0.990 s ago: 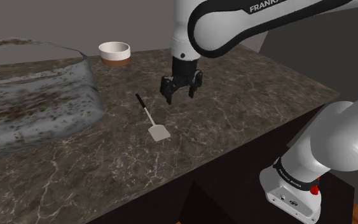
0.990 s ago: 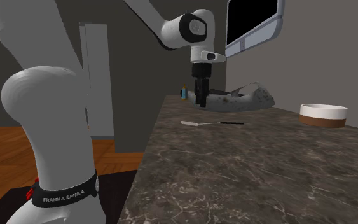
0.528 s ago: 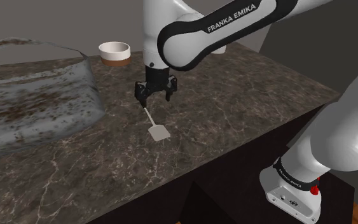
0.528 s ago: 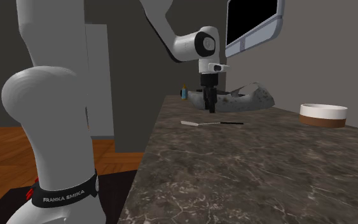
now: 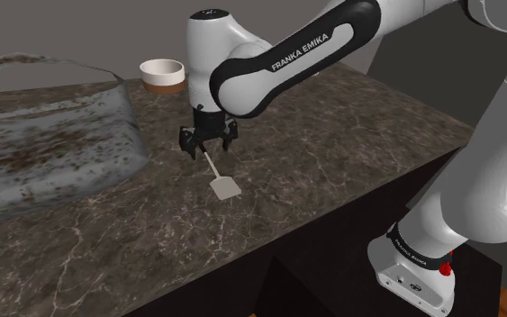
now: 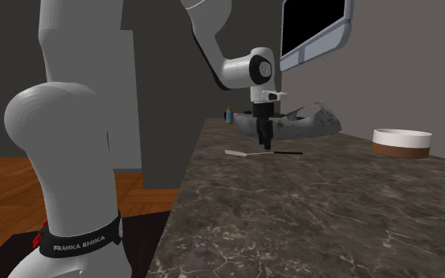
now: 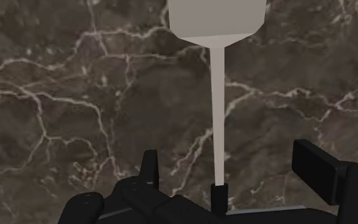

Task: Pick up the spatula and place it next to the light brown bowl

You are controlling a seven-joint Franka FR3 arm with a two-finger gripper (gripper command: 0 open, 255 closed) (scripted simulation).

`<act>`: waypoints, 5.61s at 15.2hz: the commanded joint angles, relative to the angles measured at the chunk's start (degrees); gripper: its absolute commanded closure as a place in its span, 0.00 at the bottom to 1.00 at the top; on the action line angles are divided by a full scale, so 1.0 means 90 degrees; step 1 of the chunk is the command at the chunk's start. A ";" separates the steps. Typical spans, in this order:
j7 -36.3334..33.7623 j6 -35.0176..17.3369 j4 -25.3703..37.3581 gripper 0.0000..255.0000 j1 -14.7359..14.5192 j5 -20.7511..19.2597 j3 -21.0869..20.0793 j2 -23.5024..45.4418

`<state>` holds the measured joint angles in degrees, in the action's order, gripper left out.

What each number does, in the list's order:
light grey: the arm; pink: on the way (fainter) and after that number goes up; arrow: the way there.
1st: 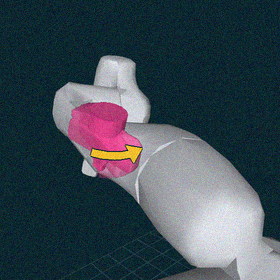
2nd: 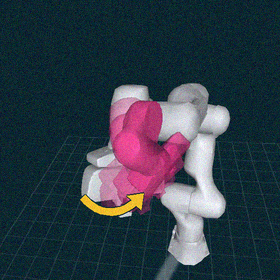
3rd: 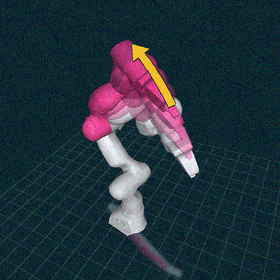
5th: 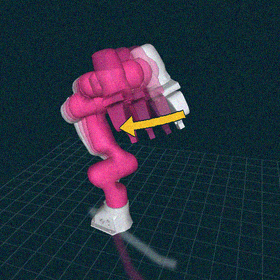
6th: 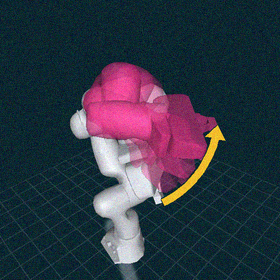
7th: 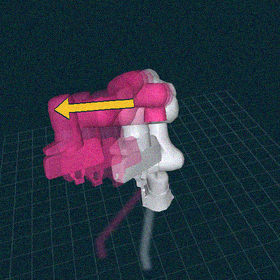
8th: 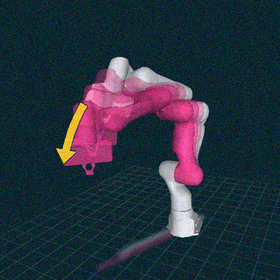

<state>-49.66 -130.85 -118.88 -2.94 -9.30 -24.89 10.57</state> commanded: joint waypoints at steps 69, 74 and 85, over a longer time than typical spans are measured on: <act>0.2404 0.3398 0.5847 1.00 0.0828 -0.0176 0.0844 0.2370; 0.2893 0.4344 0.8376 1.00 0.0689 -0.0352 0.1055 0.3912; 0.2769 0.3133 0.6774 1.00 0.0922 -0.0329 0.1022 0.3549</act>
<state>-24.68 -101.94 -57.27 5.28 -12.24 -15.71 42.48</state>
